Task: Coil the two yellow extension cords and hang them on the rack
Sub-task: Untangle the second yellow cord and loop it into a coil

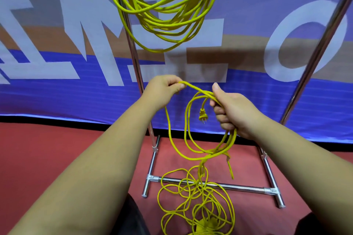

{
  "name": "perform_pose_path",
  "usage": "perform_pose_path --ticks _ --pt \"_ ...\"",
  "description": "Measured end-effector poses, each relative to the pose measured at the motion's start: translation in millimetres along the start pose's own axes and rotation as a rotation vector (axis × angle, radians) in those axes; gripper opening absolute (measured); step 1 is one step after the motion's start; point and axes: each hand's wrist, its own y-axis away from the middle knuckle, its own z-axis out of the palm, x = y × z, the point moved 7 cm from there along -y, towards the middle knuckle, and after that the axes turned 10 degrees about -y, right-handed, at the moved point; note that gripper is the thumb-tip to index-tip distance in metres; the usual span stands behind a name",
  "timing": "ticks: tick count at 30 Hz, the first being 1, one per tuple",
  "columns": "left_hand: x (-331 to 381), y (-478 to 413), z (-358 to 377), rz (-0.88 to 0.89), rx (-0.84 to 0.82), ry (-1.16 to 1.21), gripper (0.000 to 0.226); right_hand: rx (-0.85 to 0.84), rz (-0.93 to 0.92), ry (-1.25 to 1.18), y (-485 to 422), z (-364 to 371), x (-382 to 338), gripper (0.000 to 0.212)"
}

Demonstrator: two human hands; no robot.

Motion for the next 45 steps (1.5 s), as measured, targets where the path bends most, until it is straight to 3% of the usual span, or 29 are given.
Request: perform_pose_path --ticks 7,10,13,19,23,26,31,39,45 --pt "2.8 2.8 39.6 0.044 -0.274 0.013 0.014 -0.035 -0.070 0.055 6.2 -2.6 -10.0 0.037" --pt "4.4 3.7 53.1 0.010 -0.352 0.136 0.040 -0.020 -0.062 0.029 5.1 -6.5 -7.8 0.031" --pt "8.2 5.2 62.2 0.032 -0.370 0.114 0.062 -0.024 -0.050 -0.012 4.1 -7.4 -7.6 0.028" --pt "26.9 -0.7 61.8 0.083 -0.107 0.011 0.038 -0.048 -0.034 -0.029 4.8 -8.3 -7.6 0.028" --pt "31.7 -0.4 61.2 0.050 -0.028 0.035 0.039 -0.054 -0.056 0.005 5.3 -10.0 -7.2 0.051" --pt "33.0 -0.3 65.5 0.059 -0.078 0.118 0.047 -0.056 -0.063 -0.001 3.3 -10.8 -6.6 0.061" --pt "28.2 2.8 85.4 0.087 -0.235 0.216 0.059 -0.066 -0.067 -0.015 2.3 -11.4 -10.2 0.025" --pt "22.3 0.6 96.8 -0.012 -0.263 0.320 0.008 -0.107 -0.064 -0.001 -1.9 -14.5 -14.9 0.027" --pt "29.2 -3.2 96.5 -0.007 -0.224 0.152 0.010 -0.020 -0.031 0.119 -6.9 -29.4 -16.5 0.031"
